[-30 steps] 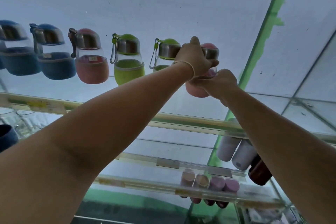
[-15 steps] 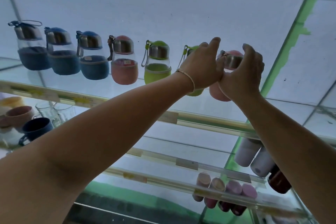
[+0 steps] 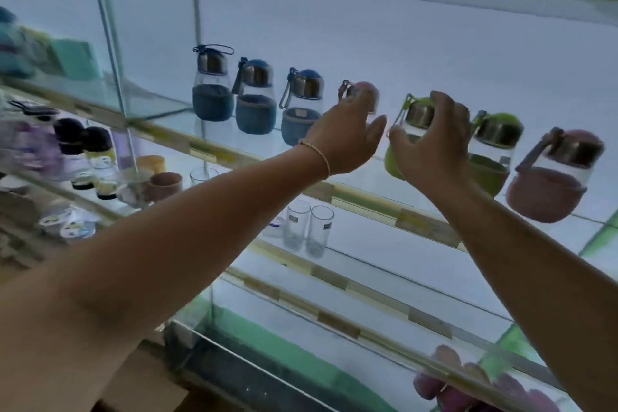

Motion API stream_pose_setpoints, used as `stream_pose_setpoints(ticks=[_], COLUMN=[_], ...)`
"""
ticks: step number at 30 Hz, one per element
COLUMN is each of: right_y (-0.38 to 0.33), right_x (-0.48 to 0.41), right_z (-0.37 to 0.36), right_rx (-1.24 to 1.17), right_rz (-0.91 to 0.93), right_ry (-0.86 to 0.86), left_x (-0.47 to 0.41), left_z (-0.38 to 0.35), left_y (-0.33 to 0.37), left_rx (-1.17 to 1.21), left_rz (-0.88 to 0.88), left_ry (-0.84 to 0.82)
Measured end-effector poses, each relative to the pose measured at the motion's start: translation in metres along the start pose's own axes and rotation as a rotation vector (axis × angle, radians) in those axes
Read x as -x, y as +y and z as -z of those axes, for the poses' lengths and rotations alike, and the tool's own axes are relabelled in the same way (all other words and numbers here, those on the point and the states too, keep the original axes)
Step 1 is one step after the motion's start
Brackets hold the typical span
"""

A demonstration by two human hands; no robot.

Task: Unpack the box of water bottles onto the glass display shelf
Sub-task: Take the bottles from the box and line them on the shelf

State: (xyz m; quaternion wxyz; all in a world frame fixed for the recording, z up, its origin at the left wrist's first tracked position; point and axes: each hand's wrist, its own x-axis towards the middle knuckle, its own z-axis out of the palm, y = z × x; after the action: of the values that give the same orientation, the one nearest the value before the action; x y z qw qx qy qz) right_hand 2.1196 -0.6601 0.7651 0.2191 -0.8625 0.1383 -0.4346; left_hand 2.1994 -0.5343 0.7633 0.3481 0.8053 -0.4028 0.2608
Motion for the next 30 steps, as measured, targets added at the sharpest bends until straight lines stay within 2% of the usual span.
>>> stream_pose_setpoints(ticks=[5, 16, 30], right_y=[-0.076, -0.225, -0.359], right_x=[0.022, 0.105, 0.211], right_z=[-0.064, -0.191, -0.284], right_rx=[-0.063, -0.233, -0.349], right_rz=[0.071, 0.192, 0.281], right_ry=[-0.059, -0.348, -0.698], left_x=[0.039, 0.154, 0.316], left_z=[0.064, 0.201, 0.313], left_y=[-0.069, -0.195, -0.290], left_rx=[-0.074, -0.241, -0.382], left_rz=[0.142, 0.424, 0.761], left_ry=[0.021, 0.080, 0.100])
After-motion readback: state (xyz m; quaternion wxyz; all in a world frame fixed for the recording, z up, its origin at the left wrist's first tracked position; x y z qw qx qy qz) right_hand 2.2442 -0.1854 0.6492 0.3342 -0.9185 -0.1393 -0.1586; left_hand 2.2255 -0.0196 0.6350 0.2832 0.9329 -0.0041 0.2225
